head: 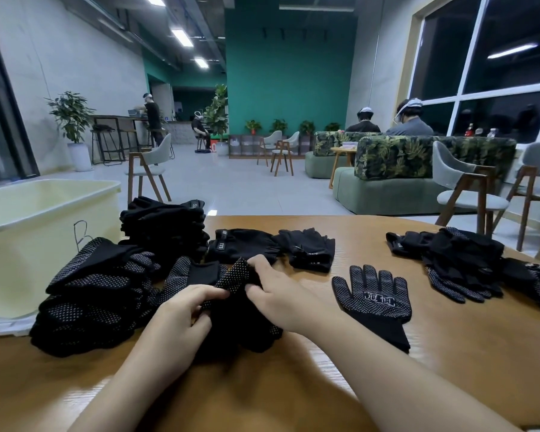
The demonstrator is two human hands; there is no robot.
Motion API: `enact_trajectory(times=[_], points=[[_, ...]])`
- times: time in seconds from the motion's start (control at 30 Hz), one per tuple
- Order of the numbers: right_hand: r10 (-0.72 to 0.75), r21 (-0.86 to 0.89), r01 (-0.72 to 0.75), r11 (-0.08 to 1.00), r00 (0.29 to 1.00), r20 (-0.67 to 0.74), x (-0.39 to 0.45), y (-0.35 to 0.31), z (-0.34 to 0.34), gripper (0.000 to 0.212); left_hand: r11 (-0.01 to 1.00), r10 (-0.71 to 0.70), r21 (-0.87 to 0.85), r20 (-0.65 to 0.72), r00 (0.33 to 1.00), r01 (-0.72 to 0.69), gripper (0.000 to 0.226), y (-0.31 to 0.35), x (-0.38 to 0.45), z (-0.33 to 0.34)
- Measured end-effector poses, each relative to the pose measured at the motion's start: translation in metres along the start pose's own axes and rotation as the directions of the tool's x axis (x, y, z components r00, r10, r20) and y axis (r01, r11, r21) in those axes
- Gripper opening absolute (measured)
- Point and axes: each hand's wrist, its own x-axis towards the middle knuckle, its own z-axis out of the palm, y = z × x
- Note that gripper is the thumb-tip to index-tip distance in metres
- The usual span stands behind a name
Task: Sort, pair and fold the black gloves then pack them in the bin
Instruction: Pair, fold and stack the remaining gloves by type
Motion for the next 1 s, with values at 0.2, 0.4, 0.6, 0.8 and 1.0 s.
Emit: enact_trajectory(times=[0.2,0.4,0.6,0.8,1.0], points=[[0.069,0.069,-0.069,0.995,0.998,0.01,-0.008,0.01,0.007,0.031,0.99,-0.13,-0.051,-0.037,0.991,0.128,0.048,-0.008,-0.004,-0.002],[0.025,0.237,0.01,0.972,0.989,-0.144,0.006,0.01,0.011,0.022,0.962,-0.209,-0.2,-0.106,0.972,0.185,0.042,-0.004,0.001,-0.006],[0.03,0.327,0.074,0.942,0.953,-0.302,0.042,-0.009,0.009,0.023,0.964,-0.237,-0.174,-0.208,0.949,0.202,0.044,-0.003,0.019,-0.019],[0.208,0.405,-0.093,0.91,0.946,-0.25,0.083,-0.019,0.013,0.028,0.954,-0.267,0.085,-0.197,0.943,0.288,0.05,0.0,0.038,-0.025],[0.28,0.469,-0.203,0.86,0.955,-0.1,0.091,-0.018,0.025,0.027,0.908,-0.321,0.251,-0.098,0.942,0.335,0.057,-0.002,0.039,-0.024]])
